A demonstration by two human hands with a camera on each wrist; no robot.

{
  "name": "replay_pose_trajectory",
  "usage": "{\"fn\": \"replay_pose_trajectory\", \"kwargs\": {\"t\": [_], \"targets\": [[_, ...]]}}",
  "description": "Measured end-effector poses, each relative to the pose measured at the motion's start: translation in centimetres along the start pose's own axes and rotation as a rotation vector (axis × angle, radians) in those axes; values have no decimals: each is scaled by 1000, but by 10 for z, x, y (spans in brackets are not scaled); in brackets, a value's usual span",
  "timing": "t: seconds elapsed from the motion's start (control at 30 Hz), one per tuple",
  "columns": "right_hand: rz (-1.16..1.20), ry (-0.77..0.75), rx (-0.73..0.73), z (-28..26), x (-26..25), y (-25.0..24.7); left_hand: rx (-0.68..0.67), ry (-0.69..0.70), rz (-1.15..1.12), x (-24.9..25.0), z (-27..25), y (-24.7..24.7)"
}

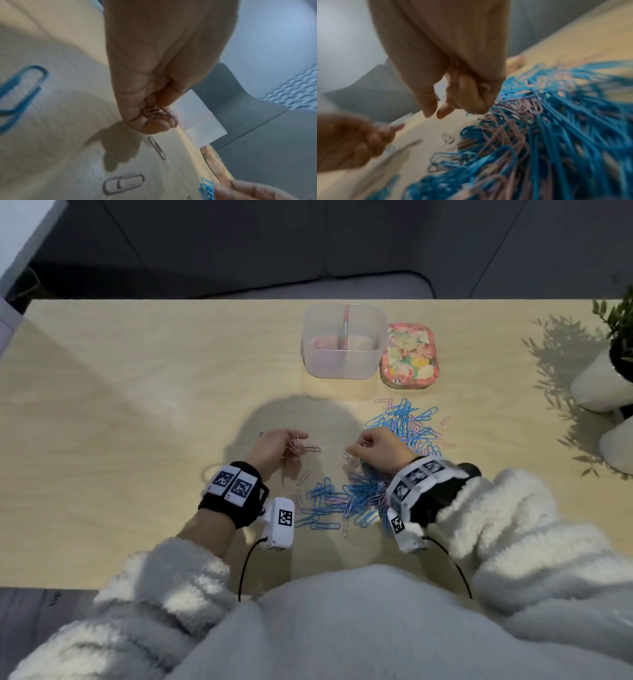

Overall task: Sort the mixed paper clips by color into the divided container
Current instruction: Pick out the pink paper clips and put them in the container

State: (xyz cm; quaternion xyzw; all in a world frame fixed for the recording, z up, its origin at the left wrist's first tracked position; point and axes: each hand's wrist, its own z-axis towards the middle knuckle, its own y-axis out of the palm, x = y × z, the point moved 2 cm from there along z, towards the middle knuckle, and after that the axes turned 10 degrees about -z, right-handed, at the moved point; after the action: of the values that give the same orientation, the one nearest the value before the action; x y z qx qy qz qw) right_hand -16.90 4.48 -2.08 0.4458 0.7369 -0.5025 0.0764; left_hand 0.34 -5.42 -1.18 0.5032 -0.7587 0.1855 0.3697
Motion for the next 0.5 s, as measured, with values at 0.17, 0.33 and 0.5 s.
{"fn": "replay_pose_trajectory", "kwargs": {"t": [0.17,0.33,0.5], "targets": [[-344,-105,-4,2,-8,15,-45,-76,-47,4,5,7],[-412,-132,-168,6,-18,12,-45,401,878,-1,7,10],[-41,-141,-131,29,-57,-46,-51,436,1095,-3,11,10]]}}
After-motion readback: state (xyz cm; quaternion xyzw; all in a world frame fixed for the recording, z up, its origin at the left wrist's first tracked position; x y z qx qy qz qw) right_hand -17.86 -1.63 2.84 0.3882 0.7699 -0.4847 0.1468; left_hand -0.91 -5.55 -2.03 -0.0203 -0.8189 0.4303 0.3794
